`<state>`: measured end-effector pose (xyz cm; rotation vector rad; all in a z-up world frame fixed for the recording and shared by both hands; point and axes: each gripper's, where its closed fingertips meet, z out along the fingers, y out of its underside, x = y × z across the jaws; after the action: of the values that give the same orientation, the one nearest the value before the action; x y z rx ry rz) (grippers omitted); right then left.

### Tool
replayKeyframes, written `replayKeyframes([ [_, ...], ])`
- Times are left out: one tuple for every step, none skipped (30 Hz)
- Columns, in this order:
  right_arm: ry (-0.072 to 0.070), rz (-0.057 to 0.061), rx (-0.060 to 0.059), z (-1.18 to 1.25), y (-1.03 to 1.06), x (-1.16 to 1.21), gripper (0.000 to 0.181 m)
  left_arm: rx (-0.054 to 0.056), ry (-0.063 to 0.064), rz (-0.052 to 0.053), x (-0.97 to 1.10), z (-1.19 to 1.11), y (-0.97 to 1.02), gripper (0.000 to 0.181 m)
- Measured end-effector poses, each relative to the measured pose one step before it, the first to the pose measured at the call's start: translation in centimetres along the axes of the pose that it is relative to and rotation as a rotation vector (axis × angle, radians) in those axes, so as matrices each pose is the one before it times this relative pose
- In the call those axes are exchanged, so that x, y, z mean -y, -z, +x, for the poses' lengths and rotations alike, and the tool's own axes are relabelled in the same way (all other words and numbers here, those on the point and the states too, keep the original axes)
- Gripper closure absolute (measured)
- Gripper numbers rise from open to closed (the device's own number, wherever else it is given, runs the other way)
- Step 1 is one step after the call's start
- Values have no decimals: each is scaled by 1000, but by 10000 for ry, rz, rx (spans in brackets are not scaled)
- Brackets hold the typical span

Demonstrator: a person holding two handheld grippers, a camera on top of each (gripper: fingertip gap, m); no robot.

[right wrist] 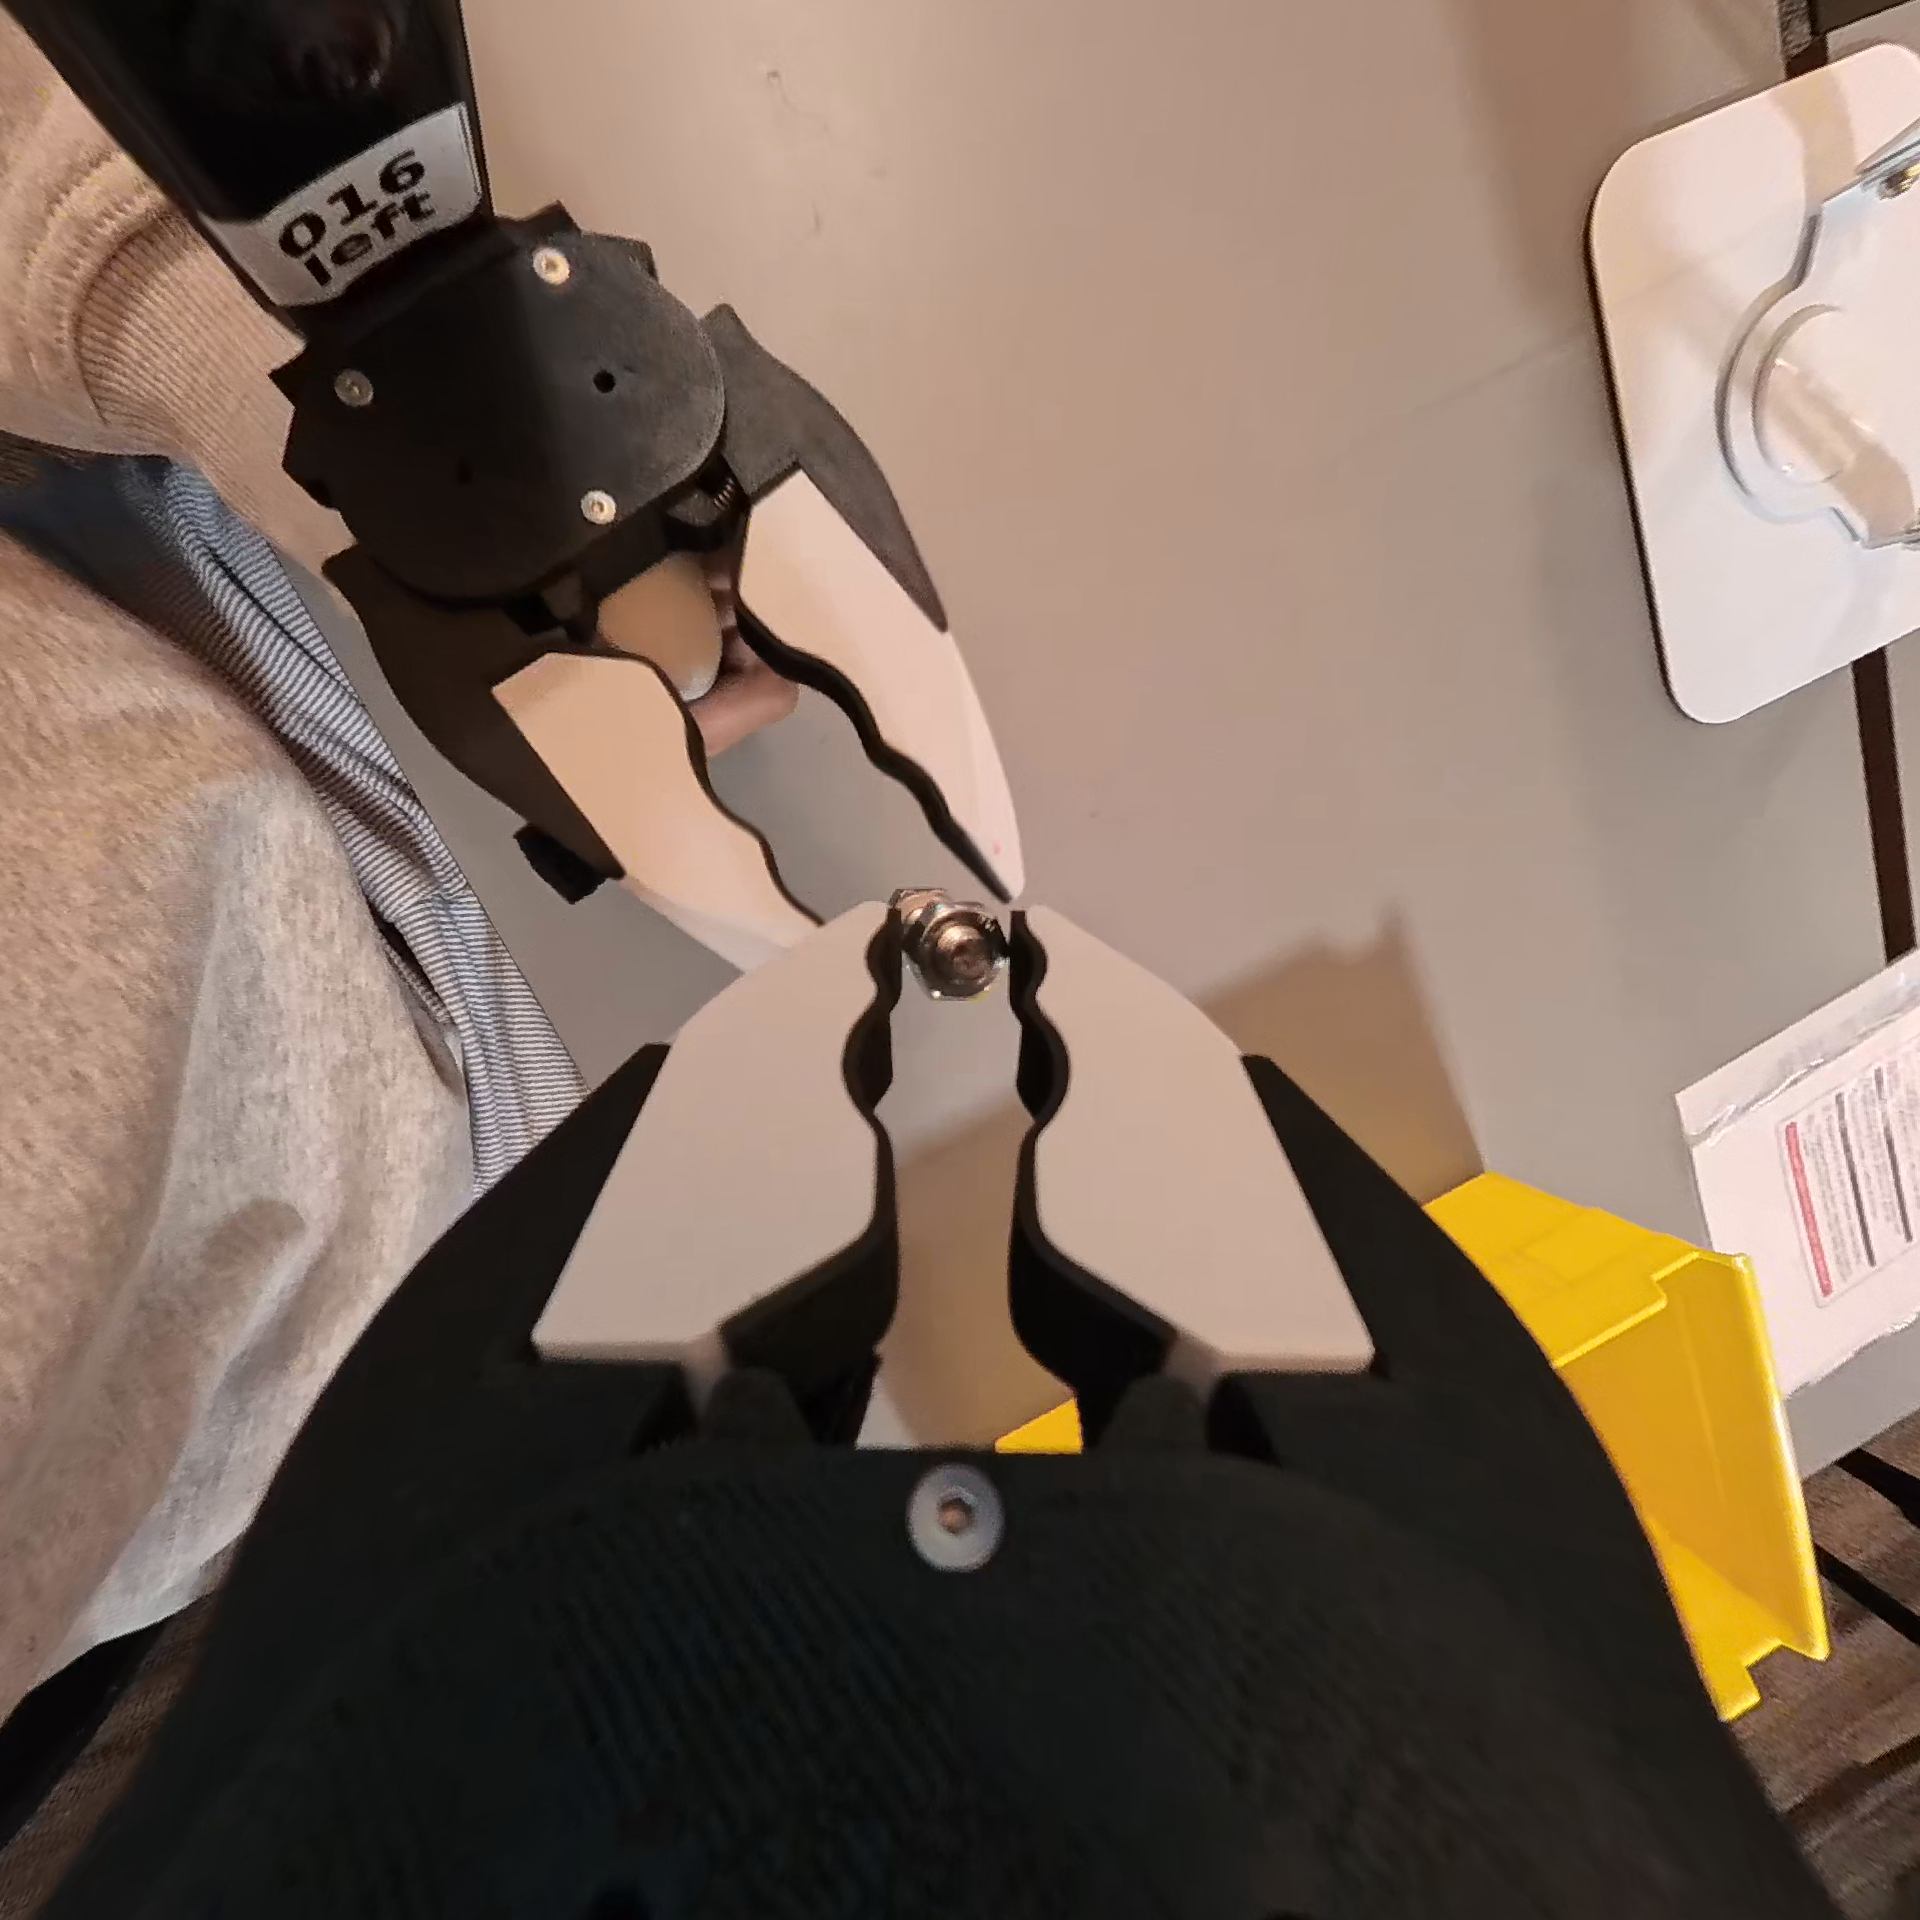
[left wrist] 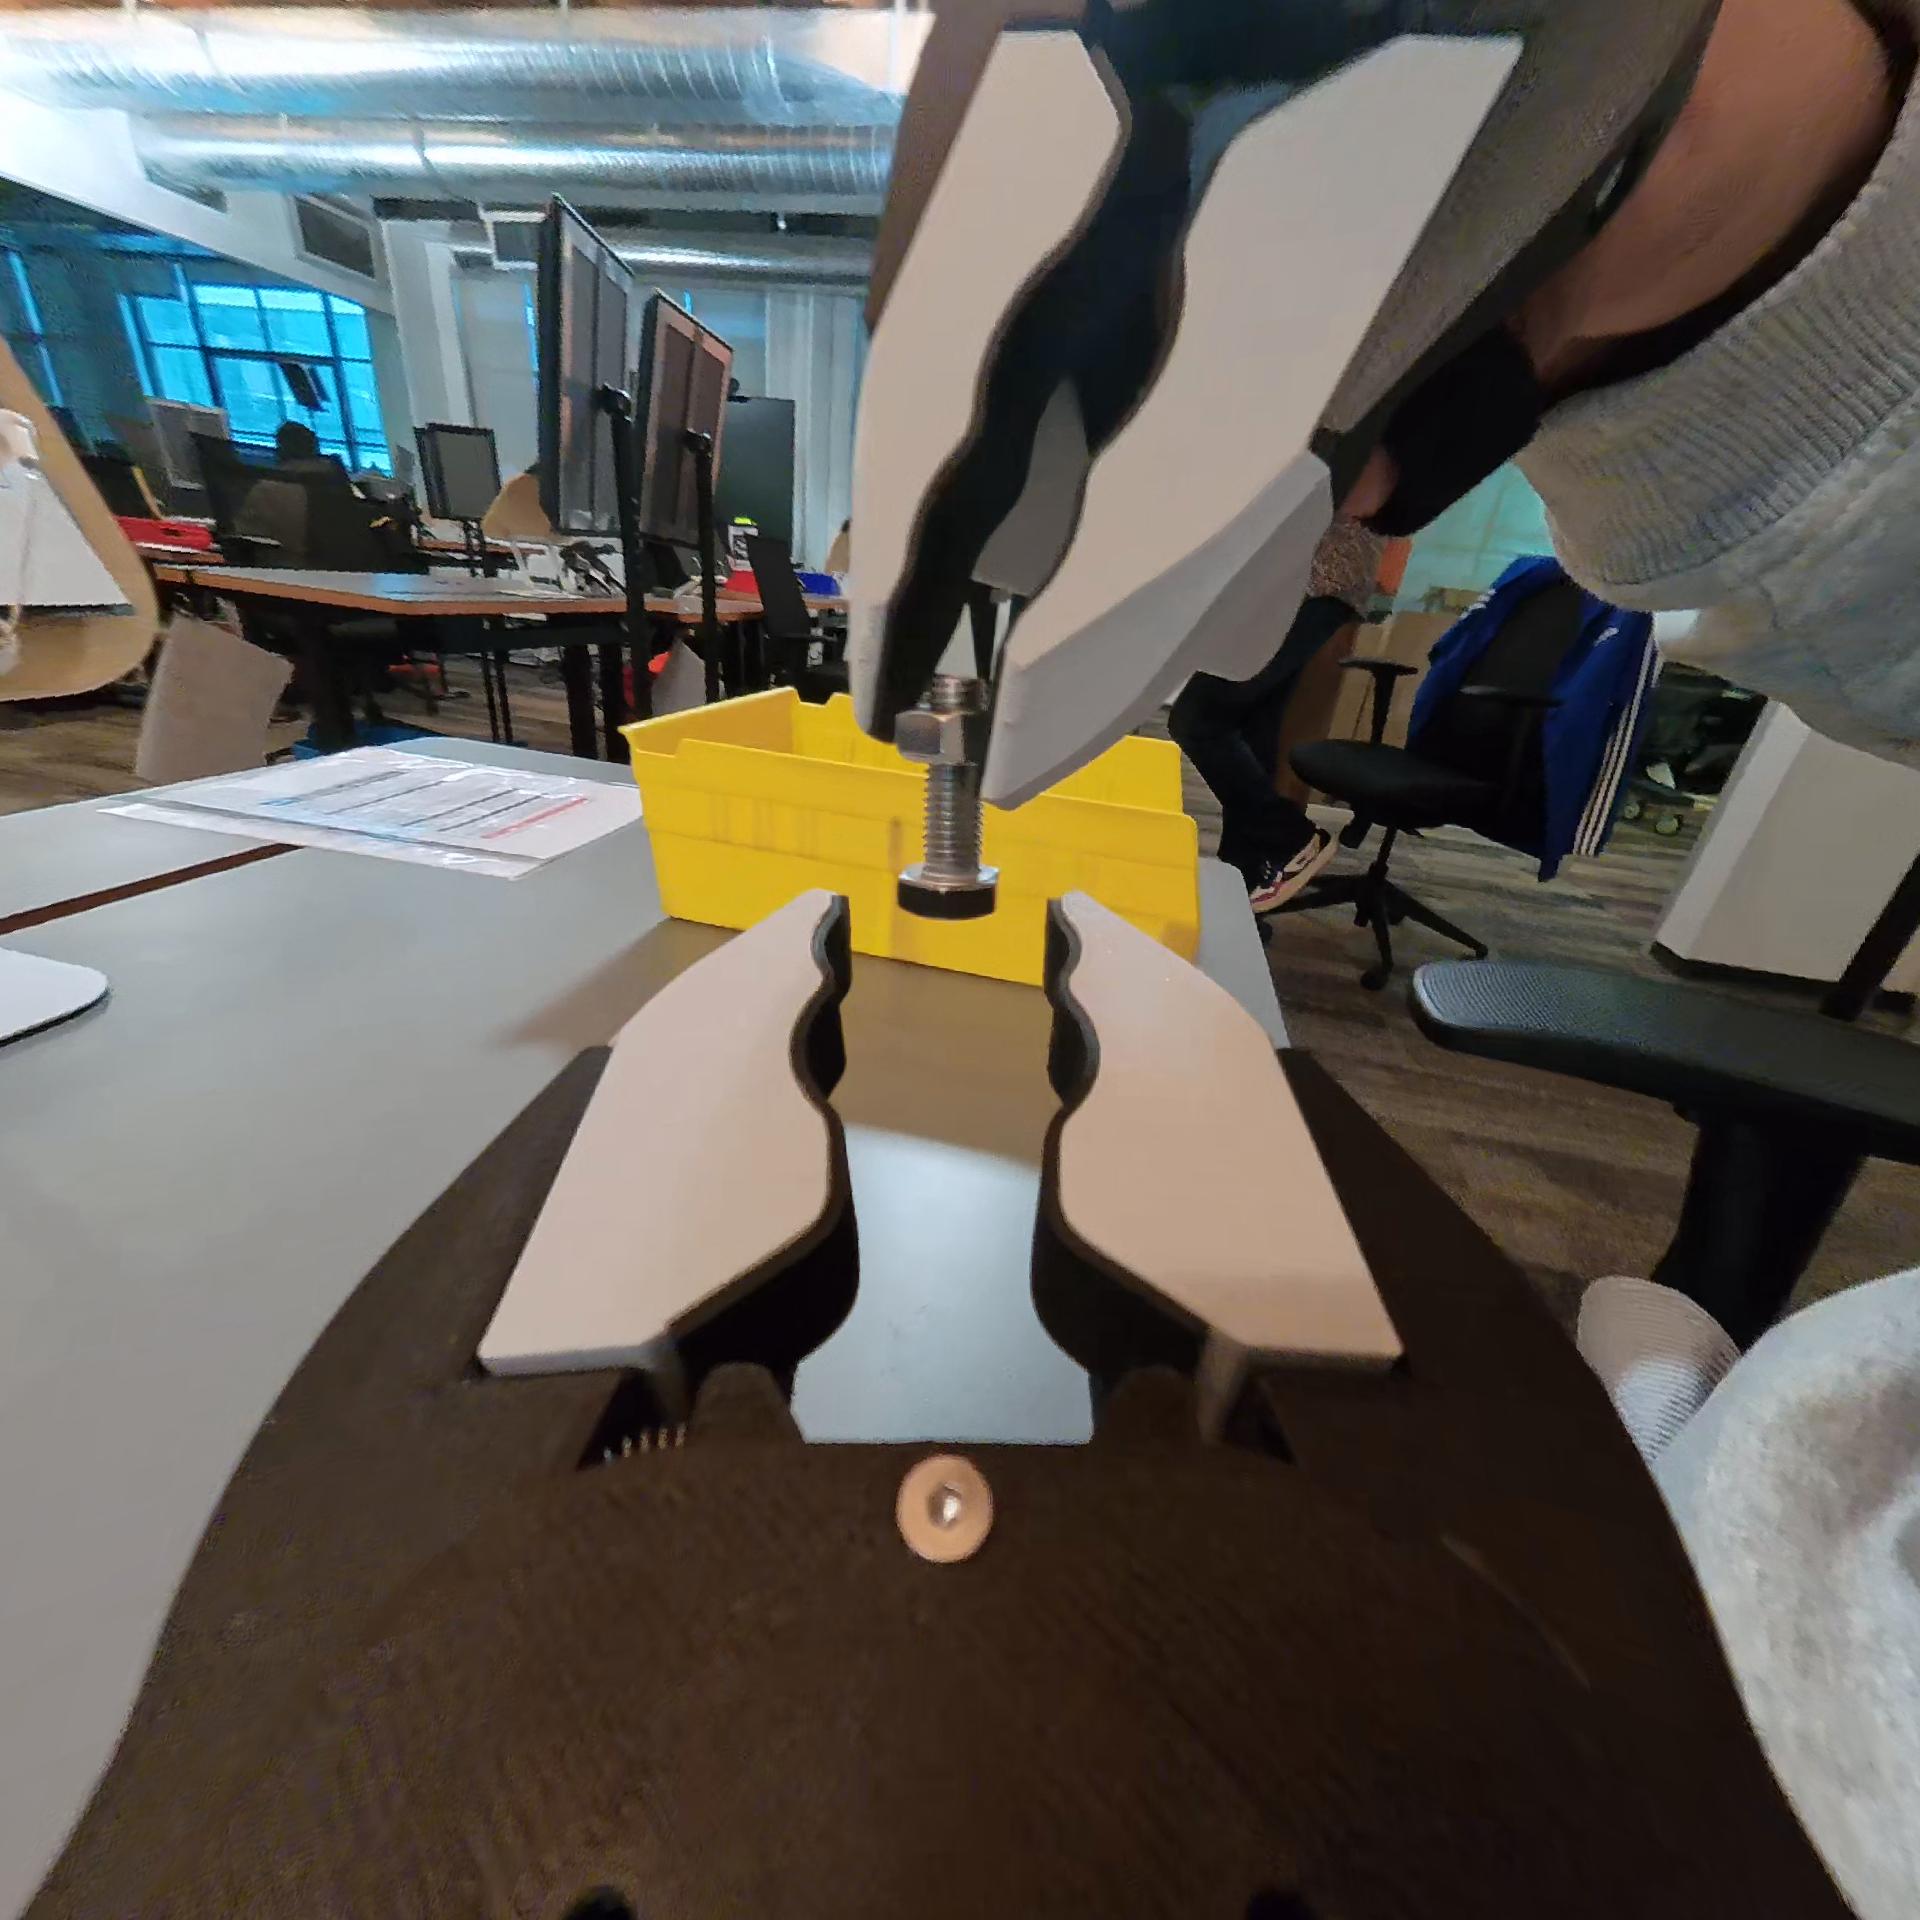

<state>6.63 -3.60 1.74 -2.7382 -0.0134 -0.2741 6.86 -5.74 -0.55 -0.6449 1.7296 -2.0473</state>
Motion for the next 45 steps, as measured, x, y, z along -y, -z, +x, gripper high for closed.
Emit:
replayKeyframes([
  [4, -6, 18, -77, -25, 11, 161, -39, -92, -38, -86, 173, -33, 145],
  [8, -18, 38, -104, -38, -3, 161, 5, -141, 11, 16, 110, -6, 148],
  [8, -19, 51, -134, -54, -12, 161, 8, -153, 18, 74, 87, 22, 150],
  [5, -13, 42, -113, -57, -12, 161, 7, -129, 20, 91, 69, 19, 153],
  [6, -12, 20, -82, -49, -7, 161, 4, -86, 40, 103, 55, 23, 155],
  [13, -11, 10, -52, -38, -12, 161, 14, -49, 37, 73, 16, 31, 158],
  [9, 7, 5, -31, -9, 6, 161, 56, -24, 23, 24, -55, 22, 162],
  [2, 18, 20, -32, 2, 18, 161, 10, -19, -10, -25, -30, -5, 163],
  [22, 13, 29, -31, 9, 2, 161, -33, 23, -18, -13, 7, -1, 163],
  [77, 30, 26, -25, 13, 31, 161, -33, 57, 5, 20, 6, 1, 163],
  [141, 53, 38, -41, 30, 53, 161, -54, 71, 35, 35, 33, 14, 164],
  [193, 48, 36, -72, 39, 42, 161, -81, 84, 25, 31, 76, 7, 164],
  [200, 44, 0, -34, 25, 34, 161, -41, 81, 23, 38, 14, 2, 164],
  [120, 38, -34, 1, 26, 14, 161, -33, 57, 26, 36, -2, 20, 164],
  [-59, 21, -67, 71, 34, 3, 161, -1, 29, 22, 27, -45, 13, 164],
  [-233, 37, -18, 68, 68, 57, 160, 50, -6, 3, -2, -94, 19, 164],
  [-293, 94, 108, -53, 98, 146, 158, 50, -19, -1, -20, -94, 7, 164],
  [-299, 104, 129, -74, 127, 141, 157, 31, 6, -14, -37, -67, 5, 164],
  [-275, 51, 76, 8, 111, 34, 156, 34, 9, -16, -22, -54, 1, 164],
  [-221, 3, 57, 28, 57, -55, 155, 45, -12, -8, -2, -45, 8, 164],
  [-181, -6, 20, 69, 19, -96, 153, 51, -30, 14, 32, -59, 19, 164],
  [-163, 2, -6, 76, 5, -101, 152, 47, -34, 19, 39, -42, 27, 164],
  [-166, 10, 4, 72, -11, -91, 151, 44, -40, 7, 39, -46, 5, 164],
  [-178, 11, 37, 41, -18, -76, 152, 50, -61, 1, 21, -47, 15, 163],
  [-177, 19, 69, 0, -14, -34, 153, 50, -81, 2, 21, -34, 10, 164],
  [-162, 28, 75, 15, -10, -14, 155, 33, -83, -2, 3, -2, -1, 164],
  [-140, 27, 74, 22, -11, -4, 157, 16, -84, -8, 5, 34, 0, 164],
  [-120, 3, 89, 1, -31, -20, 159, 16, -98, -15, -6, 57, -6, 163],
  [-108, -24, 124, -49, -35, -46, 160, 48, -105, -31, -38, 0, -13, 164],
  [-85, -34, 131, -64, -41, -47, 161, 22, -85, -28, -41, 7, -7, 164],
  [-33, -29, 99, -56, -39, -27, 162, 6, -49, -19, -27, 12, -8, 164],
  [53, -14, 68, -44, -8, -4, 162, -2, -9, -6, -20, 17, -4, 164],
  [126, -2, 41, -39, -13, 23, 162, -19, 17, 6, 9, 23, -3, 164],
  [158, -17, 23, -31, 9, 3, 162, -18, 18, 1, 1, 14, -5, 164],
  [210, -38, 29, -53, 16, -9, 162, -33, 14, 3, 3, 32, -6, 164],
  [291, -52, 31, -88, 17, -27, 162, -44, 28, 11, 14, 63, -5, 164],
  [392, -77, 54, -134, 10, -69, 162, -76, 36, -3, -27, 115, -14, 164],
  [527, -98, 64, -177, -15, -135, 162, -130, 39, -31, -80, 199, -44, 164],
  [596, -108, 9, -157, 3, -187, 162, -123, 26, -21, -86, 224, -41, 164],
  [533, -102, -16, -164, -3, -170, 162, -93, -13, -32, -103, 176, -45, 164],
  [412, -84, -9, -159, 6, -113, 162, -103, -36, -24, -60, 183, -36, 164],
  [278, -65, -10, -133, 35, -73, 162, -78, -31, -4, -9, 154, -18, 164],
  [157, -48, -20, -89, 45, -23, 162, -53, -21, 7, 19, 104, -9, 164],
  [60, -23, -33, -21, 43, -8, 162, -46, -2, 10, 34, 75, 1, 164],
  [-17, 3, -59, 37, 31, 12, 162, -21, 19, 25, 57, 19, 13, 164],
])
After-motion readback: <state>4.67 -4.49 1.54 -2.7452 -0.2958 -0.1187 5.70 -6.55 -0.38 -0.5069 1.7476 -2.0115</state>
